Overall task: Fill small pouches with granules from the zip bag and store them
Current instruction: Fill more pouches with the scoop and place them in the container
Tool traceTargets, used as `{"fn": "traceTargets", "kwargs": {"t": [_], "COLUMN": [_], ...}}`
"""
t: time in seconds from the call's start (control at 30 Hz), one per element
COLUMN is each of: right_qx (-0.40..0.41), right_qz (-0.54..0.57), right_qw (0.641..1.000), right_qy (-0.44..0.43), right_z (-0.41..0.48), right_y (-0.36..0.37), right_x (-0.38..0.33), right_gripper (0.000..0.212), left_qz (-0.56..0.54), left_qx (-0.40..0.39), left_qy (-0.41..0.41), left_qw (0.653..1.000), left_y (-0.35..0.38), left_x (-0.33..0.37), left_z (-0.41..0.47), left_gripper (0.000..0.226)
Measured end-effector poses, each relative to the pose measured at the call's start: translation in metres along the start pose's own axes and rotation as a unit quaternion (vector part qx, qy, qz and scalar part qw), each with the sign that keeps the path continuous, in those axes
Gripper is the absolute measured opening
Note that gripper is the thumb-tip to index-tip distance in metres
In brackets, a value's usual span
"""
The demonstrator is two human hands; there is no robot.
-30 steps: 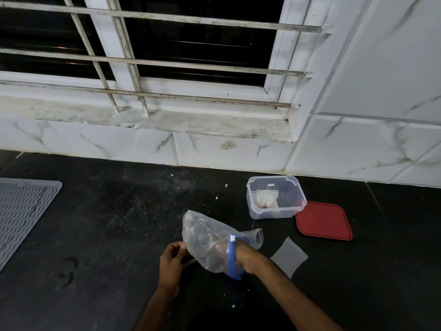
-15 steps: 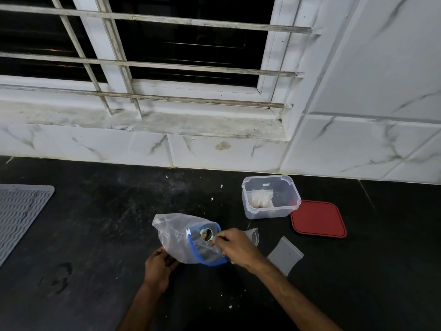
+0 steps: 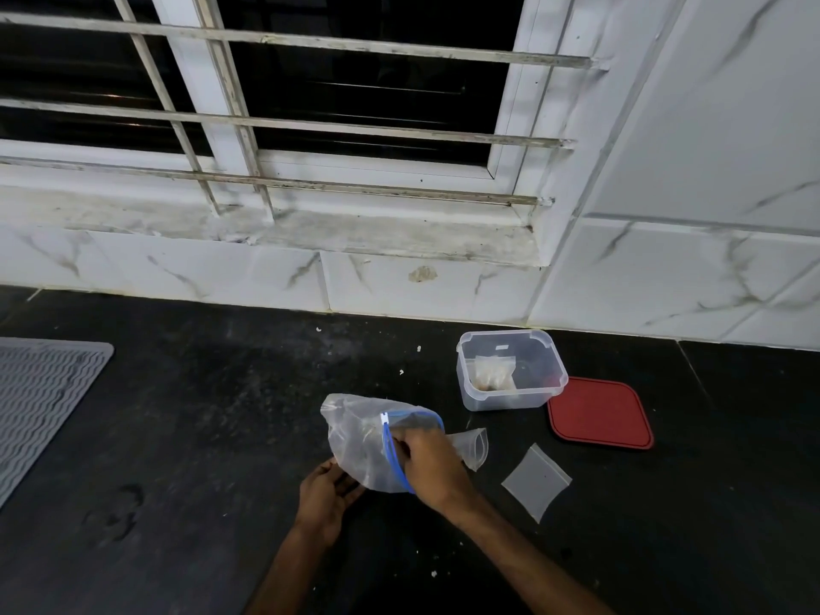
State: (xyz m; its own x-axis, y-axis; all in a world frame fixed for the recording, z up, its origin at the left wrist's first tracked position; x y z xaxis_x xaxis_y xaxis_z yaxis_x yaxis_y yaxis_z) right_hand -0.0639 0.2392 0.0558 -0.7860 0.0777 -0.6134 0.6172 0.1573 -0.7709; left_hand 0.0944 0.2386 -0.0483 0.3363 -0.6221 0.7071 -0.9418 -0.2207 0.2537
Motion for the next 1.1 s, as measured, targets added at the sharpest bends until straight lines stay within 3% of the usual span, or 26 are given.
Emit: {"fn": "traceTargets", "kwargs": {"t": [0.07, 0.2, 0.57, 0.67, 0.73, 0.8, 0.93, 1.1], "right_qx": [0.0, -0.037, -0.078, -0.066, -0.02, 0.033, 0.069, 0.024], "right_qz": [0.11, 0.317, 0.4, 0.35, 0.233, 0.121, -0.043, -0.187], "right_qw": [0.993, 0.929, 0.891, 0.92, 0.968, 0.992, 0.996, 0.981], "right_qy": [0.031, 0.186, 0.198, 0.163, 0.097, 0.019, -0.045, -0.039], "right_z": [0.002, -0.009, -0.039, -0.039, -0.033, -0.027, -0.019, -0.011], "right_y": [0.002, -0.001, -0.021, -0.023, -0.025, -0.025, -0.018, -0.009], "right_x": [0.005, 0.021, 0.038, 0.036, 0.03, 0.019, 0.004, 0.004], "right_gripper": [0.018, 0.019, 0.02, 0.019, 0.02, 0.023, 0.027, 0.036], "left_qz": [-0.003, -0.019, -0.074, -0.064, -0.053, -0.04, -0.025, -0.028], "left_qx": [-0.008, -0.005, 0.045, 0.038, 0.024, 0.008, -0.001, -0.009], "left_qy": [-0.003, -0.015, -0.014, -0.032, -0.042, -0.043, -0.054, -0.05], "left_qw": [1.0, 1.0, 0.996, 0.997, 0.997, 0.998, 0.998, 0.998], "left_y": [0.002, -0.004, -0.017, -0.013, -0.007, 0.001, 0.006, 0.01], "left_x": [0.001, 0.006, 0.023, 0.016, 0.008, 0.002, -0.006, -0.003], "left_z": [-0.001, 0.001, 0.016, 0.014, 0.012, 0.008, 0.002, -0.003], "left_gripper": [0.021, 0.019, 0.019, 0.019, 0.019, 0.019, 0.019, 0.022]}}
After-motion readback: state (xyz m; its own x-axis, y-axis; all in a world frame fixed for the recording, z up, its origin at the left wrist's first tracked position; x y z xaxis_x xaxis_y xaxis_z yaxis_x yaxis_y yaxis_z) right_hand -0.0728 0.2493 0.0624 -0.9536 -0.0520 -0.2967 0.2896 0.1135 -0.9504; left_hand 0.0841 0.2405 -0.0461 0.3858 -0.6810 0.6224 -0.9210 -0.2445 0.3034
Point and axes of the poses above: each hand's wrist, its own z-axis towards the middle knuckle, its own y-axis out of the palm, x = y × z, the point moved 5 cm from there along z, towards the middle knuckle, and after that the axes turned 2 degrees about y, right-handed, at the moved point
